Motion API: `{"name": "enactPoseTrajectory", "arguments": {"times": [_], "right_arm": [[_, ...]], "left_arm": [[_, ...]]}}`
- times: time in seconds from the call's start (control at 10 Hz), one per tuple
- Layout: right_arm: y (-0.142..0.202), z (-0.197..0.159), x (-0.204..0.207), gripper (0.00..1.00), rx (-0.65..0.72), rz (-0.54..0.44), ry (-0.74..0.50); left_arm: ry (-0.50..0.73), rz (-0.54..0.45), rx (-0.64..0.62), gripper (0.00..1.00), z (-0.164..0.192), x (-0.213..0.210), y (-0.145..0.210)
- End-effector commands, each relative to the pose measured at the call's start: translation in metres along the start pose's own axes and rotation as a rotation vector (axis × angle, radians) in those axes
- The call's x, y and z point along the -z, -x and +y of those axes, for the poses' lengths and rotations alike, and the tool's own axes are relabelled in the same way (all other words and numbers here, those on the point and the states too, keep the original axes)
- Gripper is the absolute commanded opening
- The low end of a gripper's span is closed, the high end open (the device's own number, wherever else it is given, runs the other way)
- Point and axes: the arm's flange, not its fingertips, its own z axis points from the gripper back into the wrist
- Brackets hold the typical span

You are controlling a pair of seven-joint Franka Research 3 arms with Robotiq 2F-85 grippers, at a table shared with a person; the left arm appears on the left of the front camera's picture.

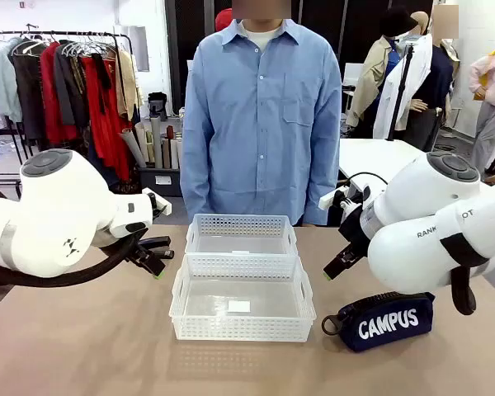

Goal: Distribute items into two baskets.
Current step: Pick up the Pencil pouch that the person points to.

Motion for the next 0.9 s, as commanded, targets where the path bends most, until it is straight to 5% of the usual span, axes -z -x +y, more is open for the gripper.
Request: {"name": "enactPoseTrajectory", "arguments": {"times": [0.0, 0.8], "right_arm": [[0.0000, 0.0000, 0.0000, 1.00, 0.000, 0.000, 0.000], [0.0000, 0.0000, 0.0000, 1.00, 0.000, 0.000, 0.000]], "left_arm": [[0.000, 0.000, 0.000, 1.00, 0.0000, -0.0001, -0.0001], [0.000, 0.000, 0.000, 1.00, 0.0000, -0.0001, -0.0001]]}}
